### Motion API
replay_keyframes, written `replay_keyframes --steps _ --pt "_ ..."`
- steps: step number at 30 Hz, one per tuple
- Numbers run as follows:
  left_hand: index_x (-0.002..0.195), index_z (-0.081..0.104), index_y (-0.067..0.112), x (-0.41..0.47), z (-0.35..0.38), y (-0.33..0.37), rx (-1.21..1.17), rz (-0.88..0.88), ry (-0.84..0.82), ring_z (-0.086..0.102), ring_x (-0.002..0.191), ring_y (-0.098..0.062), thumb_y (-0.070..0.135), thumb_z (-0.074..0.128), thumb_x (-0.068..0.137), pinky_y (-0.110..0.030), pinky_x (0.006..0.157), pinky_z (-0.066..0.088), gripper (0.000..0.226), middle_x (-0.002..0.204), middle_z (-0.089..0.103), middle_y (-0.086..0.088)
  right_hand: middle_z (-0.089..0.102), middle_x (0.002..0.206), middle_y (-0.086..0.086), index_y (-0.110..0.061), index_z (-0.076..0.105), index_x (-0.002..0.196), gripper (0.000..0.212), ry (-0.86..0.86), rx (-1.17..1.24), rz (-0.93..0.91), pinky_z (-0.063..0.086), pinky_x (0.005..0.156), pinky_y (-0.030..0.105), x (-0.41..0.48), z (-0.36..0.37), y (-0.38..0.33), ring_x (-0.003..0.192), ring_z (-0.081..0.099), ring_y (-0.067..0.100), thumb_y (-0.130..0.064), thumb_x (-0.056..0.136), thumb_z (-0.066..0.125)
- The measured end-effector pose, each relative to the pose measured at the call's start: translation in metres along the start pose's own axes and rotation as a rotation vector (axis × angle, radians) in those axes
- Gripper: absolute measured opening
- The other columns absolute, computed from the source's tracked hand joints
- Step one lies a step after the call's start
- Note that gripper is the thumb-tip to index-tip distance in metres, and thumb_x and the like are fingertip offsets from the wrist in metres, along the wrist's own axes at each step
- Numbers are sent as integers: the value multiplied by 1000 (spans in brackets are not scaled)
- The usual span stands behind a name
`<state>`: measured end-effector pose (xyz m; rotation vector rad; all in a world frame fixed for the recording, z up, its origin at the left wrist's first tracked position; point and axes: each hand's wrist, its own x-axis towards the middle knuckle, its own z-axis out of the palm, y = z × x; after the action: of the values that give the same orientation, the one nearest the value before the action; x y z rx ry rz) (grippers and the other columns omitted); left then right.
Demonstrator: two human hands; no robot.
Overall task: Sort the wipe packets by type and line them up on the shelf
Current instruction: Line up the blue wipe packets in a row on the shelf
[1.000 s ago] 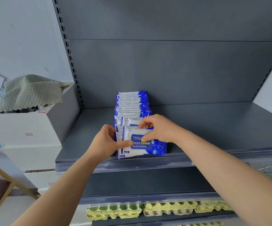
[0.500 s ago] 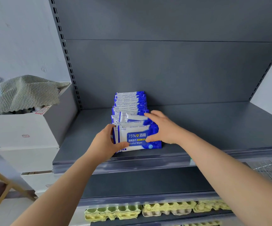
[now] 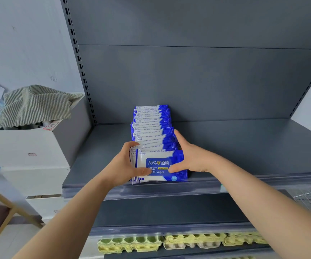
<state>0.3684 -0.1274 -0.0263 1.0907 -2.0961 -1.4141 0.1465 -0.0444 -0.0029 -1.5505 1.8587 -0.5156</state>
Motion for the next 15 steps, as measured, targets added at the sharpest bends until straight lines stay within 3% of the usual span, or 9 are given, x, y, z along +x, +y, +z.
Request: replay_keyframes --steps 2,4,6,8,11,13,15 --pt "135 25 26 1 4 2 -90 -15 -36 70 89 -10 5 75 79 -32 72 60 78 111 64 5 36 149 -10 -36 -22 147 126 -9 62 -26 51 91 27 3 6 0 118 53 8 -21 75 80" --pt "138 19 30 -1 8 7 -169 -17 -37 70 87 -14 -3 64 84 -38 74 60 77 113 64 5 36 149 -10 -39 -25 145 130 -5 113 -50 52 96 36 5 11 -1 120 54 10 -21 72 81" --pt "138 14 37 -3 8 8 -246 -5 -4 71 84 -10 -3 59 88 -30 66 59 77 116 61 11 30 153 -10 -38 -28 144 134 15 149 -40 49 100 37 6 12 0 126 49 11 -25 70 83" --pt "143 14 32 -7 5 8 -151 0 83 69 83 -4 17 68 87 -21 63 57 79 122 57 15 27 152 -15 -33 -27 146 132 54 149 -11 46 101 30 -1 9 2 128 45 8 -30 71 82" --pt "118 49 23 -10 1 0 134 4 140 69 80 -2 44 74 76 -24 67 57 53 108 68 14 42 133 -27 -30 2 149 102 55 162 -37 48 88 16 -13 8 6 109 52 -5 -29 79 76" --pt "112 50 27 -12 4 -3 171 13 102 67 83 -2 38 68 85 -22 67 55 34 105 68 15 49 138 -19 -32 18 144 81 35 122 -67 50 92 22 -13 15 9 111 56 -2 -31 83 72" --pt "121 44 27 -14 6 -1 161 24 65 64 93 -4 28 59 94 -24 76 54 31 112 64 15 45 143 -14 -33 16 144 77 28 105 -80 48 96 25 -10 22 10 118 54 3 -33 86 67"
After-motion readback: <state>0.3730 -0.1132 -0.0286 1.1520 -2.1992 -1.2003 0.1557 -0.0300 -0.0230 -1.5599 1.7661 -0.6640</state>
